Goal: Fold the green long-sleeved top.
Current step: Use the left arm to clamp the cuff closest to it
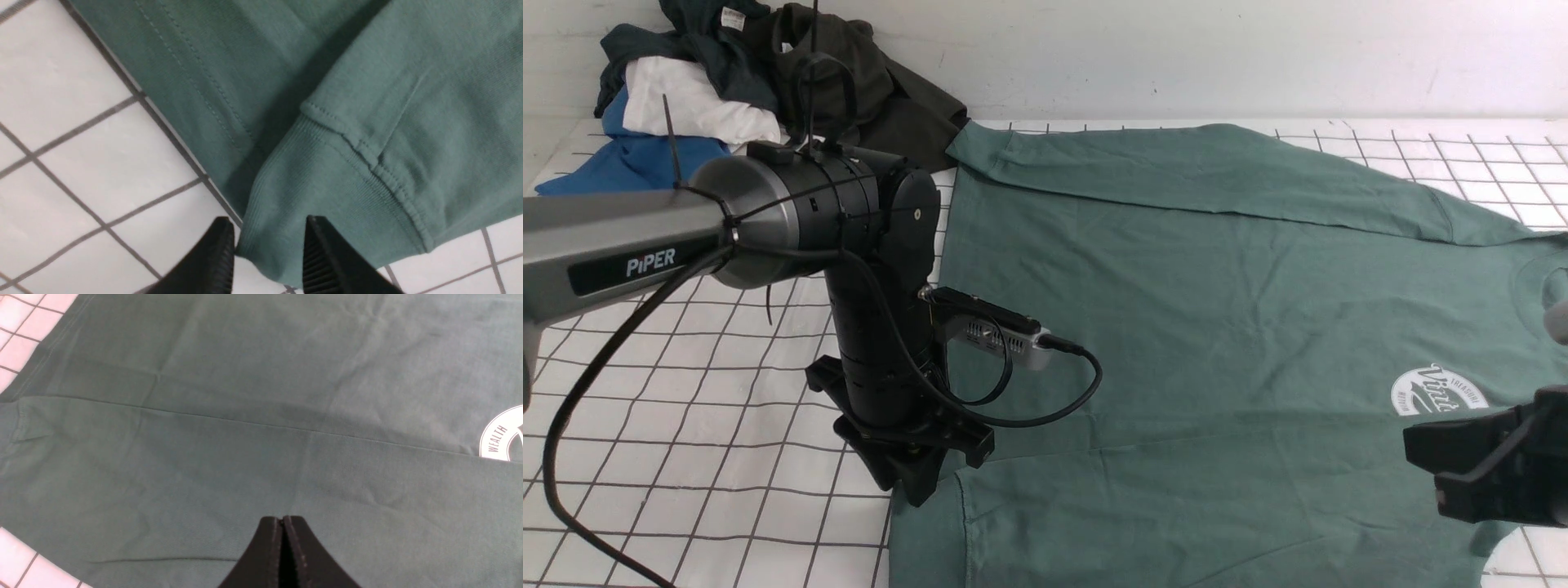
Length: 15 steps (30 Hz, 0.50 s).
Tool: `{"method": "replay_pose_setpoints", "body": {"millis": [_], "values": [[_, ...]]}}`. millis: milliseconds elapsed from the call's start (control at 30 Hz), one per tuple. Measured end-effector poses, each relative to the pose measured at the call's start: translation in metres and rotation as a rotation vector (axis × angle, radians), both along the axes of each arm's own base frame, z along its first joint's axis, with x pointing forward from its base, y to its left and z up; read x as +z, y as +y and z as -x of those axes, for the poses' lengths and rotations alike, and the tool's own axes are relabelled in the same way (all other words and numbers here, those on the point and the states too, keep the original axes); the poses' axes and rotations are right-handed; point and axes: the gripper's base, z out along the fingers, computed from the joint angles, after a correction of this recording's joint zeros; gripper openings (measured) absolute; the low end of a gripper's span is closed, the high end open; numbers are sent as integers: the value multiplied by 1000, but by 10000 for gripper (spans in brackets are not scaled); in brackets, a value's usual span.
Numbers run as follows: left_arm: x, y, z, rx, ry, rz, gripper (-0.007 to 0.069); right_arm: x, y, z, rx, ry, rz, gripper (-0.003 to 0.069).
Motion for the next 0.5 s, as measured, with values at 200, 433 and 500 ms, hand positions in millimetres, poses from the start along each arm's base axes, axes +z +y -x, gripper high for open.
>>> {"method": "replay_pose_setpoints", "body": {"millis": [200, 433, 500], "values": [[-5, 0, -2, -9, -1, -13, 237, 0, 0, 0, 9, -6, 9, -6], [-19, -1, -5, -9, 17, -25, 237, 0, 0, 0, 11, -4, 7, -6], [-19, -1, -5, -10, 18, -26, 234, 0, 0, 0, 11, -4, 6, -6]]}}
